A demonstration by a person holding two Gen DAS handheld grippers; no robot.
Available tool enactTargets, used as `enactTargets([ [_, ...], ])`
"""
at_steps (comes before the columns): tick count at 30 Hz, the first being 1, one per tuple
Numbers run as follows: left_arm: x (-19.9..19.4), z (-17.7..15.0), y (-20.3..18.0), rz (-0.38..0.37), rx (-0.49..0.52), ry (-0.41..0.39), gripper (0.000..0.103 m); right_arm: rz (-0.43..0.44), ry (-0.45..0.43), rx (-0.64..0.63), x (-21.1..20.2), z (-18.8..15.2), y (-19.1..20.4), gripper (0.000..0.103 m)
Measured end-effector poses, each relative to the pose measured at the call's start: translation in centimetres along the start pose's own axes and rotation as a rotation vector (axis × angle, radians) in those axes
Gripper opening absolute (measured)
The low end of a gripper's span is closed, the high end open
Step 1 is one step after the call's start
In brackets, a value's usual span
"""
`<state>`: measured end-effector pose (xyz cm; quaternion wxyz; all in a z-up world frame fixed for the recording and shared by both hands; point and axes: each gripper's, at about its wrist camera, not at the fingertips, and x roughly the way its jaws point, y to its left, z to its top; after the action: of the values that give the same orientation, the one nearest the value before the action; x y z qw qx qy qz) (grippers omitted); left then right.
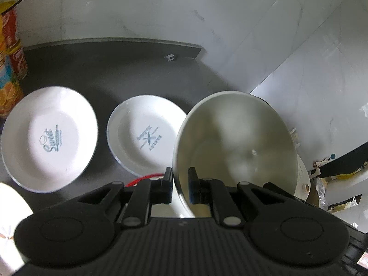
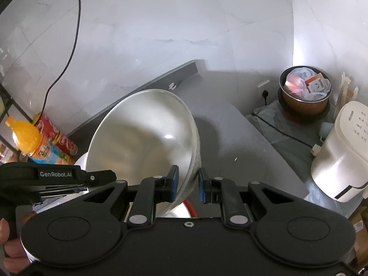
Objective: Organize plates and bowls
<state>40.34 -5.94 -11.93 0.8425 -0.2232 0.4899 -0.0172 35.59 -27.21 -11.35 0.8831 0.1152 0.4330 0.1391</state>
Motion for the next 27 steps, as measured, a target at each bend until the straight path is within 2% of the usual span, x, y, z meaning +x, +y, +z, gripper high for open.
enactTargets([
  [12,-1.9,-2.9,2.7,0.022,-0.013,0.028,0.012,0.009,0.046,-0.021,-0.3,-3.2,2.2,0.018],
  [27,-0.1,-5.4,5.1,0.052,-0.050,0.107,0.013,-0.013,0.150,-0.060,1.4,-5.8,3.1,0.018],
])
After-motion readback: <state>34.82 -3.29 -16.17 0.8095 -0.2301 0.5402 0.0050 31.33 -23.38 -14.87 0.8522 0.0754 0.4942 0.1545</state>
